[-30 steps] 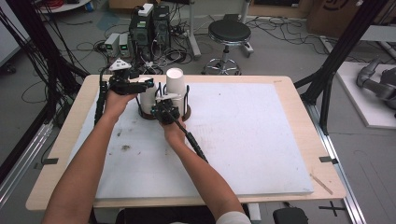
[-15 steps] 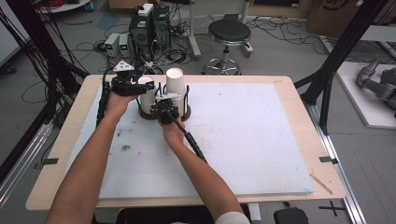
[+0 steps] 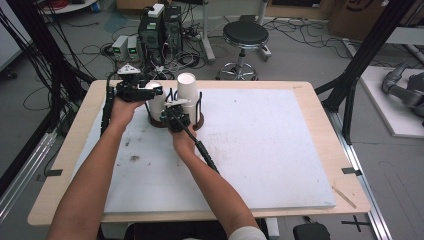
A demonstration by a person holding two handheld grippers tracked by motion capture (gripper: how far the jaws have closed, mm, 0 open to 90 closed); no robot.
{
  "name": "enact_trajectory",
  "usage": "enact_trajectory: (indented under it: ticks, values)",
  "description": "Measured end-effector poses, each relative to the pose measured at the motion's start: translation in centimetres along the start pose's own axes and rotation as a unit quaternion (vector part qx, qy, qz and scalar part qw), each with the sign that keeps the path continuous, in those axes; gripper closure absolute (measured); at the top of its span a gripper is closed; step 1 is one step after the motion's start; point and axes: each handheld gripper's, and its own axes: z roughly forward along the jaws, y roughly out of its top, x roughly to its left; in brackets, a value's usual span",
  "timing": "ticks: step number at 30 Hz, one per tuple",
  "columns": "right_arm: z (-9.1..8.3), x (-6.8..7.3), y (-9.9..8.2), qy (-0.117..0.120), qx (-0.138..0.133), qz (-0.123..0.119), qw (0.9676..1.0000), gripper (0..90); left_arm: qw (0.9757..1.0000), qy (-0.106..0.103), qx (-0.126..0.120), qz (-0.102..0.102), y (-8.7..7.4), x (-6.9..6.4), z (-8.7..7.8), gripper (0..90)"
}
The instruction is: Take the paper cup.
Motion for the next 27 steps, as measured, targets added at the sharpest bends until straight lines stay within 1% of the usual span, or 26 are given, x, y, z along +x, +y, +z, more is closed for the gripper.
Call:
enact_trajectory:
  ticks: [5, 11, 17, 27]
  values:
    - [0.04, 0.0, 0.07, 0.001, 0.001, 0.0, 1.0, 90.0, 1.0, -0.001, 0.001, 0.002, 0.02, 0.04, -0.12, 35.8]
    - [0.1, 0.01, 0.13, 0.001, 0.0, 0.002, 1.0, 90.0, 1.0, 0.005, 0.002, 0.002, 0.07, -0.06, -0.27, 35.7]
    - [0.18, 0.02, 0.18, 0.003, 0.001, 0.002, 1.0, 90.0, 0.9999, 0.008, 0.002, 0.011, 0.09, -0.18, -0.34, 35.6]
    - [0.22, -0.07, 0.22, 0.005, 0.0, 0.0, 1.0, 90.0, 0.9999, 0.006, -0.007, 0.008, -0.09, -0.08, -0.48, 35.5]
